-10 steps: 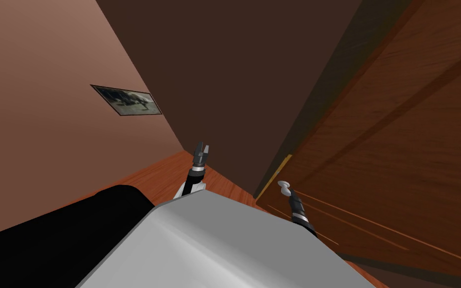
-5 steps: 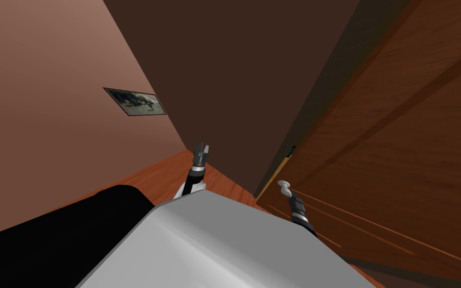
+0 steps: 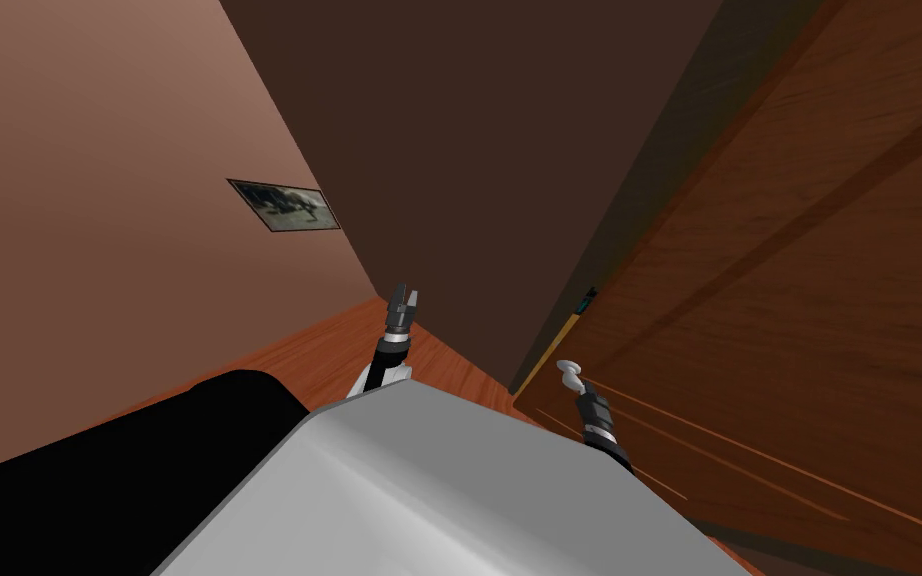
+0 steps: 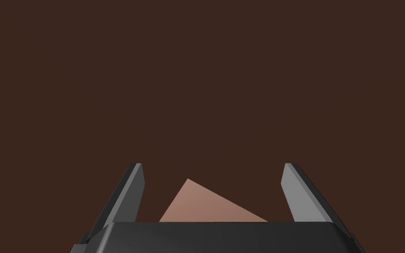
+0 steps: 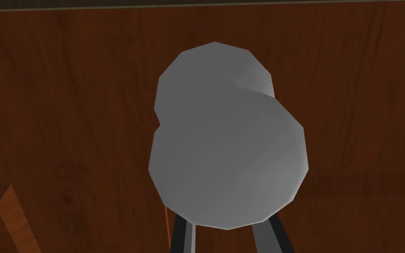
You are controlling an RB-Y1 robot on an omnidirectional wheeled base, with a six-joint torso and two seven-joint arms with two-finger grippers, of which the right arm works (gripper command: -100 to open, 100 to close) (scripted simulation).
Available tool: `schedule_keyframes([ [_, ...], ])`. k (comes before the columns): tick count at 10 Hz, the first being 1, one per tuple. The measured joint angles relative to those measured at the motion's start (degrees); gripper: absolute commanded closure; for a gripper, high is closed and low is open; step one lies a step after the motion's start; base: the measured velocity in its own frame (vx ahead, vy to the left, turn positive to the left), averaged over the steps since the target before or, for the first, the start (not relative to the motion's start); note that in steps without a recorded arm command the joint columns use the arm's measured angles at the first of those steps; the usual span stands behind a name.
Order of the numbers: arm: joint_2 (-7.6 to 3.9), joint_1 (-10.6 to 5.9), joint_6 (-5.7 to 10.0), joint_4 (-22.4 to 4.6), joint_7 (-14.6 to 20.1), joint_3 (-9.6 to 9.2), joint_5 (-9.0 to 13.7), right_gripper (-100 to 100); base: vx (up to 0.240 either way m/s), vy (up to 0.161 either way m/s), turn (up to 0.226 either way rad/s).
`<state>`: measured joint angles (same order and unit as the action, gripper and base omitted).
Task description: Pull the door open
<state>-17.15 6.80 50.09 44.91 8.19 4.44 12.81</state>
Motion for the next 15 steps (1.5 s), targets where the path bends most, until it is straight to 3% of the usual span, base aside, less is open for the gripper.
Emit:
schedule_keyframes([
  [9,-0.07,-0.04,-0.58,-0.42,13.23,-1.79,4.75,100,-0.043,-0.014,0.06],
  [10,0.03,-0.04,-0.91,-0.47,14.37,-1.96,5.03,-100,-0.057,-0.026,0.028],
  [13,-0.03,-0.03,-1.27,0.02,18.24,-1.9,7.2,-100,-0.086,-0.019,0.035],
  [15,0.79,0.12,-1.4,0.87,21.21,-2.59,8.62,-100,-0.106,0.016,0.104],
])
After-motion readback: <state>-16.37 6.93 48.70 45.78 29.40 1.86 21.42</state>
